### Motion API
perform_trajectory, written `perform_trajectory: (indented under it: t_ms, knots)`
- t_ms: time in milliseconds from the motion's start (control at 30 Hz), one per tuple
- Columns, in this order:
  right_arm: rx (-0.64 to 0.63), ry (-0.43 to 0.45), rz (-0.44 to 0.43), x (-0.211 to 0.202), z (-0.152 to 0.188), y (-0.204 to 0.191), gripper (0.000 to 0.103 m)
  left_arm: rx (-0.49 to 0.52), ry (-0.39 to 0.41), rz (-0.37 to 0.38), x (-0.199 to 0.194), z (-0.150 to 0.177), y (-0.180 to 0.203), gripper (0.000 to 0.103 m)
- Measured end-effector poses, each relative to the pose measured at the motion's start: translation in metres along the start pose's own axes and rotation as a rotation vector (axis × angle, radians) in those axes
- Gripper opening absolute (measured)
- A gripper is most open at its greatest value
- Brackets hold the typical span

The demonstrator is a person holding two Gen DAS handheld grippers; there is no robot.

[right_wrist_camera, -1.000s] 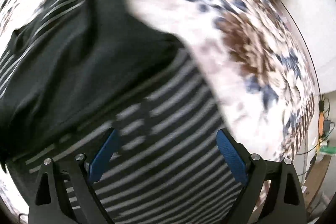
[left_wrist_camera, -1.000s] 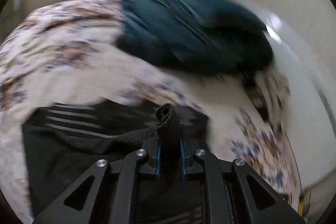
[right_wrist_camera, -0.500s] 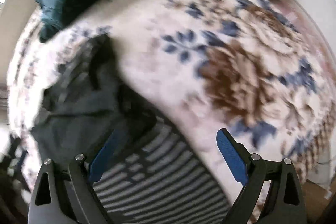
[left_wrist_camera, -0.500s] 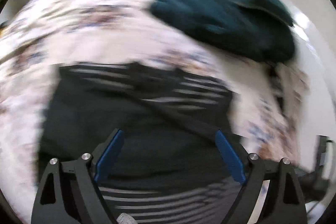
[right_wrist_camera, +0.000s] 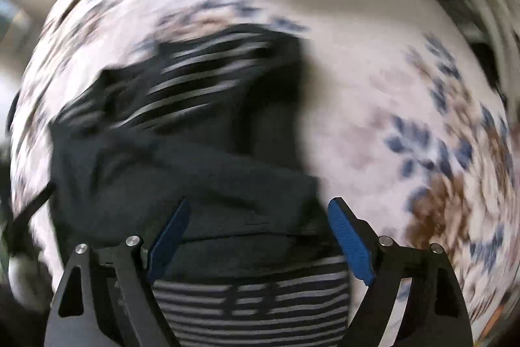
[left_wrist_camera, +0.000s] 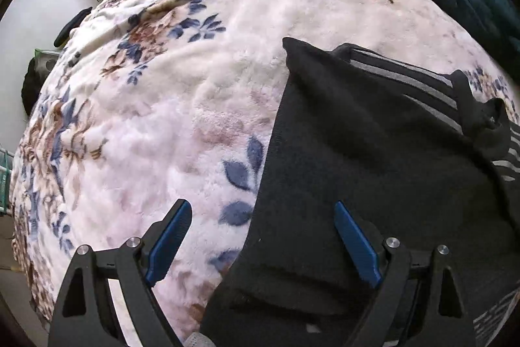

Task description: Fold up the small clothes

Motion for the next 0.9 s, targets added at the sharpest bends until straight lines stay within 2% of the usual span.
perform_trajectory:
  t_ms: [100, 133, 167, 233, 300, 367, 433, 467, 533, 667, 800, 833, 867, 900]
  knots:
    - [-0.007, -0.186, -0.205, 0.044, -0.003, -0.034, 0.088, 0.005, -0.001, -0.014, 0.004, -0.001, 0.002, 0.089]
    - [0.006, -0.221, -0.218, 0.060, -0.008, -0.038, 0.088, 0.004, -0.003, -0.015, 0.005, -0.001, 0.002, 0.089]
    - [0.013, -0.224, -0.196, 0.070, -0.012, -0.037, 0.088, -0.001, -0.007, -0.018, 0.006, -0.001, 0.001, 0.089]
    - [0.055, -0.170, -0.096, 0.077, -0.032, -0.022, 0.084, -0.013, -0.015, -0.014, 0.012, -0.004, -0.004, 0.089]
    - [0.150, -0.053, -0.071, 0.060, -0.057, 0.002, 0.081, -0.025, -0.014, -0.015, 0.015, -0.007, -0.009, 0.089]
    - [0.230, 0.067, 0.004, 0.033, -0.075, 0.030, 0.081, -0.031, -0.009, -0.015, 0.016, -0.009, -0.014, 0.089]
    - [0.270, 0.115, 0.052, 0.015, -0.083, 0.049, 0.082, -0.043, -0.010, -0.011, 0.016, -0.012, -0.019, 0.089]
    - [0.281, 0.124, 0.049, 0.007, -0.084, 0.057, 0.082, -0.052, -0.008, -0.012, 0.014, -0.013, -0.022, 0.089]
    - [0.279, 0.118, 0.044, -0.004, -0.081, 0.067, 0.082, -0.069, -0.004, -0.010, 0.008, -0.014, -0.026, 0.089]
    - [0.303, 0.085, 0.110, -0.012, -0.050, 0.084, 0.082, -0.097, 0.036, 0.021, -0.014, -0.013, -0.029, 0.089]
    - [0.409, -0.033, 0.041, 0.019, -0.008, 0.099, 0.082, -0.082, 0.030, 0.043, -0.012, -0.008, -0.023, 0.089]
    - [0.437, -0.054, 0.017, 0.028, -0.001, 0.101, 0.082, -0.071, 0.013, 0.021, -0.003, -0.005, -0.021, 0.089]
    - [0.468, -0.061, -0.012, 0.034, 0.006, 0.102, 0.075, -0.060, 0.000, 0.003, 0.004, -0.003, -0.020, 0.089]
    - [0.485, -0.046, -0.024, 0.035, 0.010, 0.102, 0.064, -0.044, -0.018, -0.016, 0.014, 0.000, -0.021, 0.089]
Point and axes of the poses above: each gripper's, at about its wrist camera, not at the fingertips, and x roughly the way its jaws point, y to its right, z to its underside, the point moved 4 cm from there along x, roughly the way its jaws point, and after that the axes turned 2 degrees about -y, right-handed, at the moved point
